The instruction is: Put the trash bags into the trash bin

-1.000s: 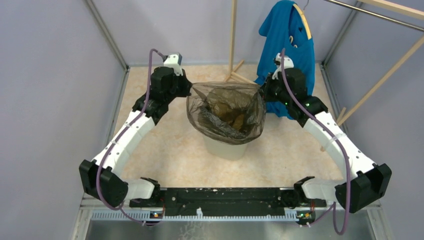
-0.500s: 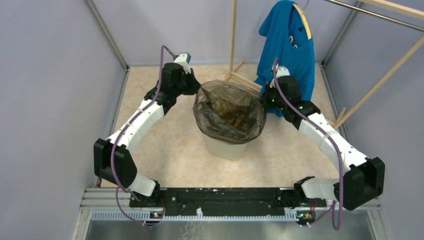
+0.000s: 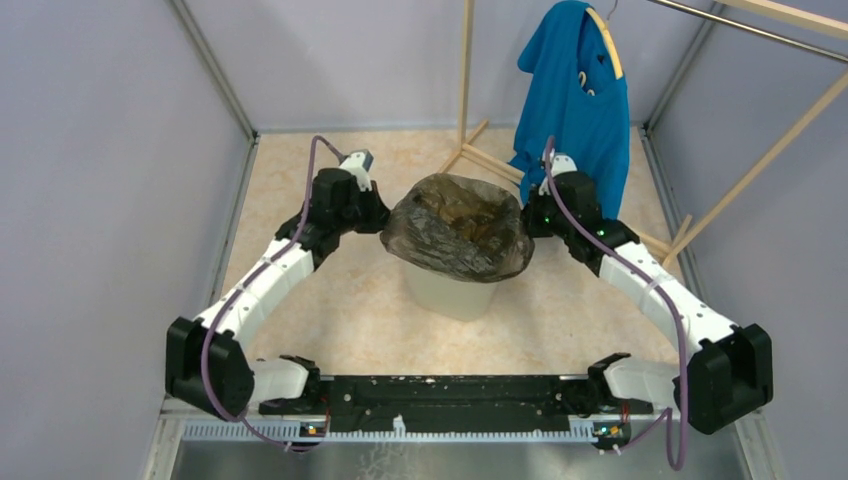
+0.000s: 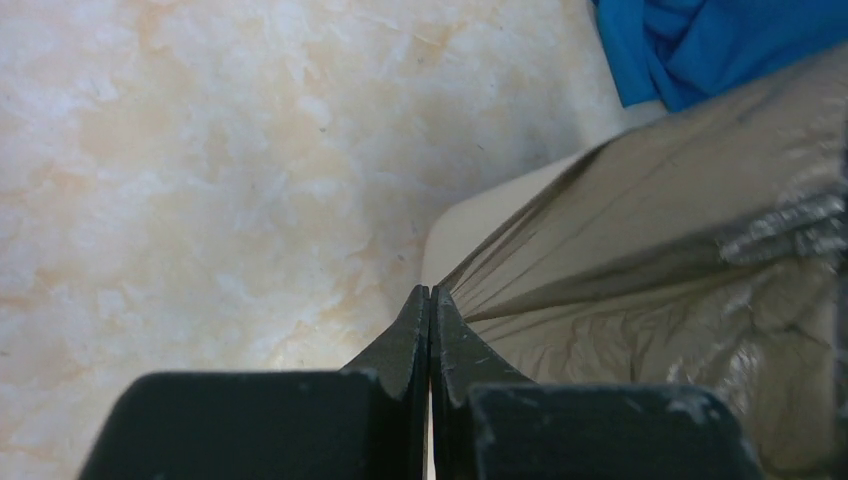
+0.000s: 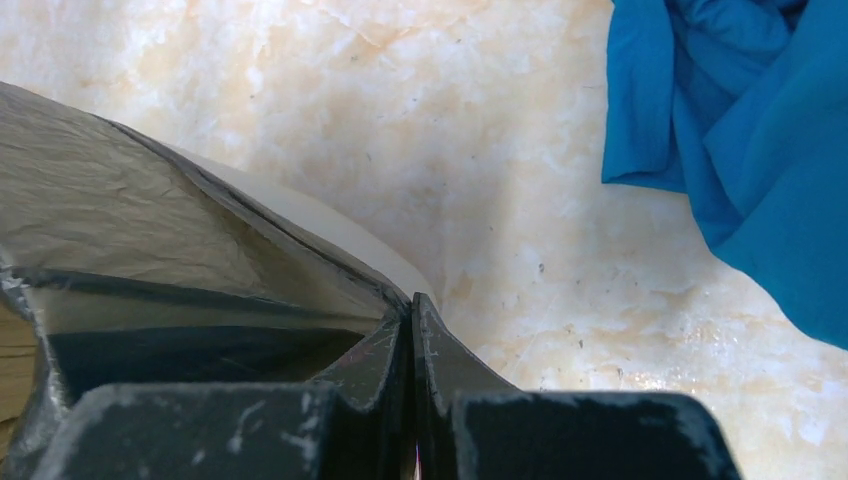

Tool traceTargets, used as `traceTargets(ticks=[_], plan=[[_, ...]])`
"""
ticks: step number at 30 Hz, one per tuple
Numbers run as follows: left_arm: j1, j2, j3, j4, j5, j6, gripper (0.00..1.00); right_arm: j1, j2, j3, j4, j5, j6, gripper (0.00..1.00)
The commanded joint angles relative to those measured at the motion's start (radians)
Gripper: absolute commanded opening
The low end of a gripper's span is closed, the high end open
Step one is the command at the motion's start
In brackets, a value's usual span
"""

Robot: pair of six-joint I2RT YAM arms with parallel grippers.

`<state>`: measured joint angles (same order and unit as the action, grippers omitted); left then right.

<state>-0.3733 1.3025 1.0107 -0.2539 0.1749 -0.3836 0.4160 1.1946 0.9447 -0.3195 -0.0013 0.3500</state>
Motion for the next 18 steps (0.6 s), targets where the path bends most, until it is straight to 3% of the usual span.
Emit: traceTargets(ticks=[1,4,9,15,18], plan=[[0.008,-0.108,-0.048,0.006,0.031,-0.014,0.0,-0.009,-0.02,0.041,-0.024,-0.007,-0.052,0.0],[0.007,-0.149,-0.058,-0.019,0.036,-0.011,0.0,-0.009,-0.043,0.128,-0.172,0.036,-0.089,0.12],[0.008,-0.198,-0.064,-0.048,0.016,-0.009,0.02,-0.009,-0.175,0.184,-0.307,0.006,-0.054,0.49],[0.007,-0.219,0.037,-0.193,-0.153,0.042,0.45,-0.009,-0.343,0.182,-0.432,0.027,0.013,0.75],[0.007,-0.275,0.074,-0.263,-0.252,0.056,0.72,-0.008,-0.415,0.147,-0.422,-0.062,0.073,0.8]])
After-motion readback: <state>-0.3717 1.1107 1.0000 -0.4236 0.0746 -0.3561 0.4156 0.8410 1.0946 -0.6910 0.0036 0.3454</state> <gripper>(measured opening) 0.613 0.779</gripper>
